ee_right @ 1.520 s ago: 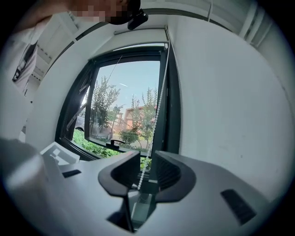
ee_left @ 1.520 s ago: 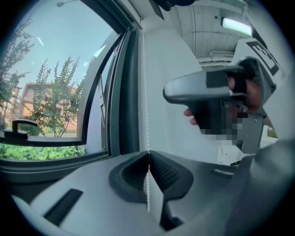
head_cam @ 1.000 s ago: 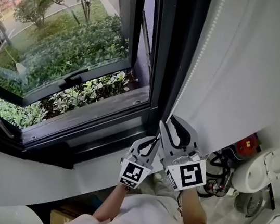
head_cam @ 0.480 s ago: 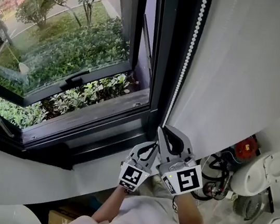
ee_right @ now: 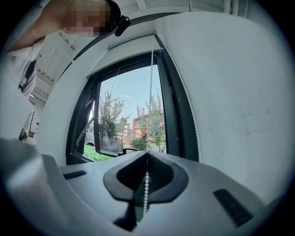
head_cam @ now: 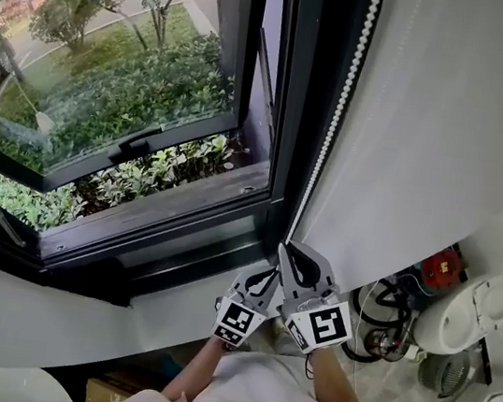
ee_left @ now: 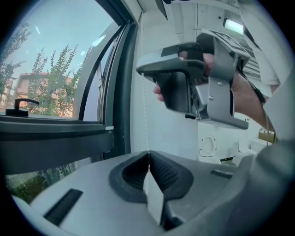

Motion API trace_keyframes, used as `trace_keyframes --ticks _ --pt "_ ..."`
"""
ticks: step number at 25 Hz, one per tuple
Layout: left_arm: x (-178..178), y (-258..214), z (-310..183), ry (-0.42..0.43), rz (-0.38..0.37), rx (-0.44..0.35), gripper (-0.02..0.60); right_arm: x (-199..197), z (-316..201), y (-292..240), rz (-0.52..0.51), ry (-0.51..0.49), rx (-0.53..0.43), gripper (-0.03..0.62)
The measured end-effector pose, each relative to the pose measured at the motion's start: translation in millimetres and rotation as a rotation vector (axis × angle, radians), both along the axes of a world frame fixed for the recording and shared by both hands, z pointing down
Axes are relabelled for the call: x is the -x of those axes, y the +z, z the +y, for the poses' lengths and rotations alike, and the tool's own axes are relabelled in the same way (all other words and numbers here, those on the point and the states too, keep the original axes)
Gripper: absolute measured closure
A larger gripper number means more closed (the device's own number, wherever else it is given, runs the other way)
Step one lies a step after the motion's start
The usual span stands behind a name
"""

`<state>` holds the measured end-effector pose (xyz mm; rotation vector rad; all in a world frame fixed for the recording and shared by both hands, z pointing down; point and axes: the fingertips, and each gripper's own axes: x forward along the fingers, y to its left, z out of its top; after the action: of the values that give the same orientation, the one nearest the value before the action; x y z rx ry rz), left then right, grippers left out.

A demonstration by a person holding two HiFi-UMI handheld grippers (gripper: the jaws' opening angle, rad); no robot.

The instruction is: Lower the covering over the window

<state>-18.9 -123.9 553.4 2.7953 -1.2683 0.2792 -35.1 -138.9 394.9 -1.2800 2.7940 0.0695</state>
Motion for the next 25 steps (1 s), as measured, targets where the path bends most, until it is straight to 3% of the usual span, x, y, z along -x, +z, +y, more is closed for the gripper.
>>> trace_keyframes --ticks 17,25 --pt "7.4 82.9 15.1 0.042 -0.031 0.117 0.561 6.6 3.8 87.9 0.028 -0.038 0.126 0.599" --pt "25.8 56.4 22.2 0.013 0.044 0.104 0.551 6.3 2.9 114.3 0.042 -0.045 0.171 0.599"
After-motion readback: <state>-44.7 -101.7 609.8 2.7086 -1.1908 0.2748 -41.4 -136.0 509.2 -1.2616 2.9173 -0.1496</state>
